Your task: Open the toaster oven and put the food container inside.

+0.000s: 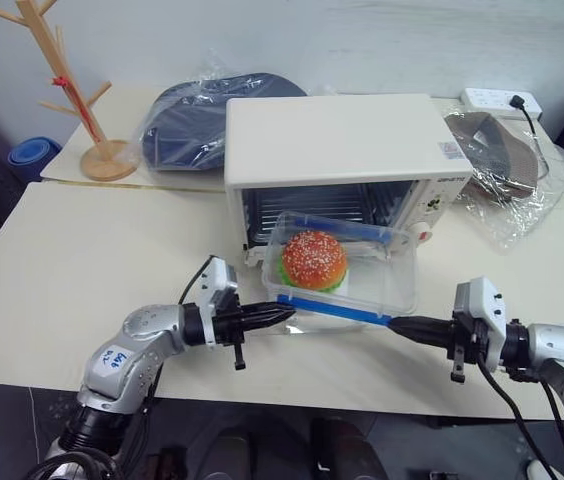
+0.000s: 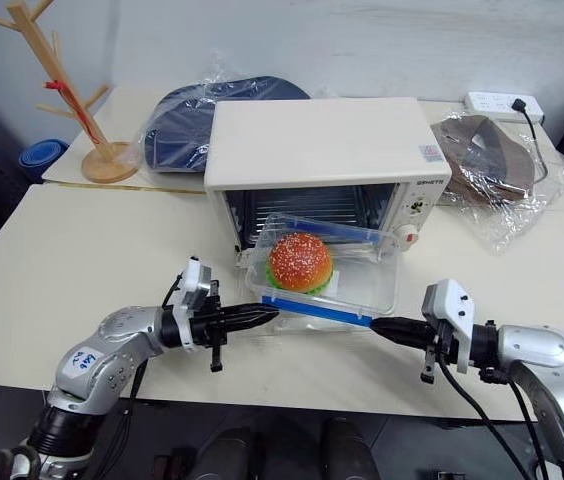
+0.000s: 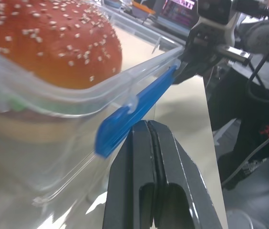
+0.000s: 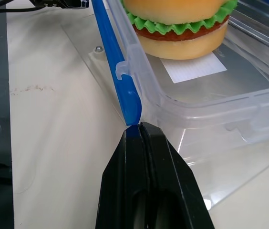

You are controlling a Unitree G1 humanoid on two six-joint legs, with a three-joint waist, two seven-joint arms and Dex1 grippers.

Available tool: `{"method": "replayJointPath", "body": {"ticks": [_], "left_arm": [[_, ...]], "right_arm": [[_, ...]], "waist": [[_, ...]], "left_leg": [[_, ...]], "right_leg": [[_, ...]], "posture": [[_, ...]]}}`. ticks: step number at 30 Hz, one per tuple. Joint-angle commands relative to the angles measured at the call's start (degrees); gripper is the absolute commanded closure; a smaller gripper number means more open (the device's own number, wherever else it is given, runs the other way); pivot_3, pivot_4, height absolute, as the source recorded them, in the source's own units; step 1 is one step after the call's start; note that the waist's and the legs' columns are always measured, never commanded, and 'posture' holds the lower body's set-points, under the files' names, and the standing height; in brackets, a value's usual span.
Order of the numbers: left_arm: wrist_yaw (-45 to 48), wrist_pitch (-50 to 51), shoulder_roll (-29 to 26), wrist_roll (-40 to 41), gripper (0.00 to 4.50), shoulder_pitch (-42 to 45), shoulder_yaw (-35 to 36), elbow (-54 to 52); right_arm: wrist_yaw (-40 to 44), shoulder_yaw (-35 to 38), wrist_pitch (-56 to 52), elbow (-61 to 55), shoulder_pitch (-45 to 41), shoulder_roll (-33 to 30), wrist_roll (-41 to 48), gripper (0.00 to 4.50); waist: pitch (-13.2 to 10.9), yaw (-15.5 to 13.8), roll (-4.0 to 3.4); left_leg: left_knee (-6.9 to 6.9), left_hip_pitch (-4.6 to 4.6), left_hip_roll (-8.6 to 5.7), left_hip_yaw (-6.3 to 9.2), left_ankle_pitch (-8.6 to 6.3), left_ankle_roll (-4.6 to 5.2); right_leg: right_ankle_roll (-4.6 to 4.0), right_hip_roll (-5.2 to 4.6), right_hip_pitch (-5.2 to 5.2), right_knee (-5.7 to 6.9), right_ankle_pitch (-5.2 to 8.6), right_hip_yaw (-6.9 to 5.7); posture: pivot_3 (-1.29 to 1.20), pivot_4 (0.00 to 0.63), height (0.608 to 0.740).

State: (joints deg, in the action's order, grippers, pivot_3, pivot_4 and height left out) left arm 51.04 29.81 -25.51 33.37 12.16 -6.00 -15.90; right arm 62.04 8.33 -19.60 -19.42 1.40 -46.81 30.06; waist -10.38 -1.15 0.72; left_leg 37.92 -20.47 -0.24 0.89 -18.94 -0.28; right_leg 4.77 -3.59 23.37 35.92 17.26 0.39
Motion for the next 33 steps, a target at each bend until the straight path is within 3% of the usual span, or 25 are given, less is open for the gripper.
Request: {"method": "replayJointPath", "body": {"ticks": [1,17,27,30,32,33], "left_arm": [[-0.9,-1.5,0.7,-0.7,4.49,-0.2,-0.1,-1.9],[-9.0,-10.3,7.1,-6.8,4.49,6.4,3.4,8.7],[-11.6,-14.8,10.4,-10.2,4.49,10.7,3.9,15.1],[-12.4,-15.3,10.0,-11.4,4.49,11.4,3.9,15.9],[-10.4,-14.9,5.3,-14.5,4.49,11.1,2.6,13.7],[-8.4,-11.7,2.3,-12.2,4.49,10.1,4.1,10.5]], "right_arm": [[-0.5,-1.2,2.3,1.5,-2.5,0.9,-1.8,4.5],[-8.6,-7.4,8.4,13.1,-18.4,11.1,-11.5,4.5],[-18.0,-8.8,9.7,20.9,-26.5,18.5,-17.0,4.5],[-18.3,-8.7,9.8,21.5,-27.5,19.4,-16.6,4.5],[-17.8,-7.4,5.8,19.1,-27.4,19.4,-13.5,4.5],[-14.6,-6.4,1.4,15.6,-26.3,17.5,-9.2,4.5]], "waist": [[0.0,0.0,0.0],[0.0,0.1,-0.01],[0.0,0.5,-0.01],[0.0,1.0,-0.01],[0.0,1.3,-0.01],[0.0,1.5,-0.01]], "left_leg": [[0.0,0.0,0.0,-0.01,0.0,0.0],[0.05,-0.05,-0.01,-0.05,0.09,-0.17],[0.08,-0.18,-0.02,-0.07,0.23,-0.41],[0.15,-0.18,-0.03,-0.13,0.23,-0.38],[0.15,-0.17,-0.03,-0.11,0.23,-0.37],[0.13,-0.17,-0.03,-0.12,0.23,-0.37]], "right_leg": [[0.0,0.0,0.01,0.01,0.0,0.01],[0.01,0.01,0.08,0.05,-0.01,0.01],[0.03,0.02,0.22,0.08,-0.02,0.0],[0.1,0.01,0.2,0.1,-0.06,0.04],[0.1,0.01,0.21,0.13,-0.06,0.04],[0.1,0.03,0.23,0.15,-0.06,0.05]], "posture": [[0.0,0.15,0.74],[0.0,0.15,0.74],[0.0,0.15,0.74],[0.0,0.15,0.74],[0.0,0.15,0.74],[0.0,0.15,0.74]]}}
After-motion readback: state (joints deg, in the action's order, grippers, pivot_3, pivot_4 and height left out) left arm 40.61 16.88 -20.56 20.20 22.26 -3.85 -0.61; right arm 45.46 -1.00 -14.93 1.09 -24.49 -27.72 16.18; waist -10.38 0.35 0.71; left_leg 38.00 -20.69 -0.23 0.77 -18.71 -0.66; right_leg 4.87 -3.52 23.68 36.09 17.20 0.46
